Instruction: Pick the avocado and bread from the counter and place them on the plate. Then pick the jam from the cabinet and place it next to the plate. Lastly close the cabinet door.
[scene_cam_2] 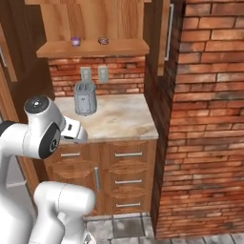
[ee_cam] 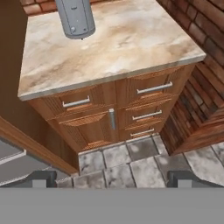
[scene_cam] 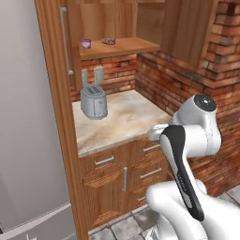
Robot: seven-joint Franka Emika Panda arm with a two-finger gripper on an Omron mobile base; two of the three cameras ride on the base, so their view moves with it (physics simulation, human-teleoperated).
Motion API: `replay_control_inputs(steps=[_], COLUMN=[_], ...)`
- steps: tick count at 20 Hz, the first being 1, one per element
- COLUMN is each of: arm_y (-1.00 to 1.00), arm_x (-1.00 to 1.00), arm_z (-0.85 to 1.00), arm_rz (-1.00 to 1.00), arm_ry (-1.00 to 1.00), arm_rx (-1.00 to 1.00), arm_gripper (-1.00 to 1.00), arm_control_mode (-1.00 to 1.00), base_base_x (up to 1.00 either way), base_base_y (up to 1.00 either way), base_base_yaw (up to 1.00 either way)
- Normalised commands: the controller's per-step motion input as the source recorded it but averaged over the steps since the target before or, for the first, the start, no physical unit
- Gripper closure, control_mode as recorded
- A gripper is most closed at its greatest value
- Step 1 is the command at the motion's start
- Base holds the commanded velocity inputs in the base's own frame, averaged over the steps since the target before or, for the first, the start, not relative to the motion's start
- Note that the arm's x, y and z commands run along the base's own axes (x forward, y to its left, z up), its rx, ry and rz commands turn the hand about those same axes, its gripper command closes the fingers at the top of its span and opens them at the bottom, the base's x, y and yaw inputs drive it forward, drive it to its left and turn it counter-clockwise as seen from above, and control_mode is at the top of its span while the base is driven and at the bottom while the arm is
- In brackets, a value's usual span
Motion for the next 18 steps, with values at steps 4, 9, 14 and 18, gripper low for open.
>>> replay_control_inputs(steps=[4, 9, 14, 18], arm_y=[0.00, 0.00, 0.00, 0.00], arm_x=[0.00, 0.00, 0.00, 0.00], arm_z=[0.00, 0.00, 0.00, 0.00], arm_rz=[0.00, 0.00, 0.00, 0.00], arm_ry=[0.00, 0.00, 0.00, 0.00], arm_rx=[0.00, 0.00, 0.00, 0.00], arm_gripper=[-1.00, -1.00, -1.00, -1.00], arm_control_mode=[1.00, 1.00, 1.00, 1.00], base_base_x=[0.63, 0.58, 0.51, 0.28], base_base_y=[-0.22, -0.21, -0.21, -0.12], base_base_yaw=[0.14, 0.13, 0.14, 0.14])
